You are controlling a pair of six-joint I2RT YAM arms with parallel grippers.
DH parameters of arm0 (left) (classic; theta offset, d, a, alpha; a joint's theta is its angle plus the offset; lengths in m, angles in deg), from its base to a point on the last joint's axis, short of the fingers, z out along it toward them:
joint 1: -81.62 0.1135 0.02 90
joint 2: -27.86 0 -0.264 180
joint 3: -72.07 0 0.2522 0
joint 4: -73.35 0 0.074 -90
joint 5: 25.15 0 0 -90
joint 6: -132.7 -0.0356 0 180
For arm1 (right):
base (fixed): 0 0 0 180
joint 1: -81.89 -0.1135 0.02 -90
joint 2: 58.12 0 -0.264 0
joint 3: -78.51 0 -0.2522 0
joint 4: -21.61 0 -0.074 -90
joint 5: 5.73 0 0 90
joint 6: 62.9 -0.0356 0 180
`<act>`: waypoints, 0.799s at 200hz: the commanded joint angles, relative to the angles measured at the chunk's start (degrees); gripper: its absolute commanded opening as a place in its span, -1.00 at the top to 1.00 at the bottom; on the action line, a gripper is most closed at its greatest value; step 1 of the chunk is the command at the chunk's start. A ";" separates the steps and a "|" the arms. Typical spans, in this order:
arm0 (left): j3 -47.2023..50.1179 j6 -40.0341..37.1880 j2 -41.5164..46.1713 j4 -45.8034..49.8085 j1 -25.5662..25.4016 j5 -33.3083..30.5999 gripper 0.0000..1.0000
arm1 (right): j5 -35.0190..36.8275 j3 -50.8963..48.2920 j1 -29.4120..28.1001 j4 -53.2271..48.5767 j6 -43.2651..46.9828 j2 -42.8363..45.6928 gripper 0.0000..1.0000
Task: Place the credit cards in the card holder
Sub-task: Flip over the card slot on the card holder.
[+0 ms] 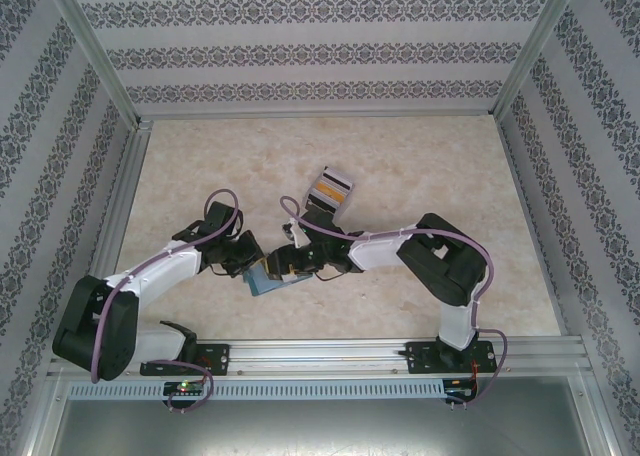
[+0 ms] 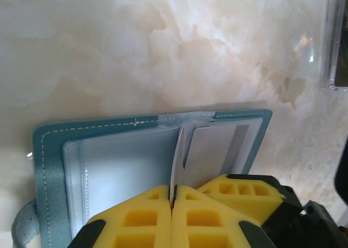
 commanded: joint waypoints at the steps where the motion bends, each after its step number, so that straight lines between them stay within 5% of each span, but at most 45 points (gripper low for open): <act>1: -3.01 -3.97 0.69 6.04 0.06 -4.02 1.00 | 3.32 -4.02 2.96 -7.20 1.27 3.89 -0.22; 61: -7.92 -8.21 -2.82 11.47 -0.05 -4.61 1.00 | 6.01 -6.23 7.57 -11.72 5.56 3.75 -0.01; 160: -16.42 -10.27 -10.49 15.27 -5.03 -5.48 0.43 | 5.53 -1.91 3.20 -10.73 4.91 -4.28 0.07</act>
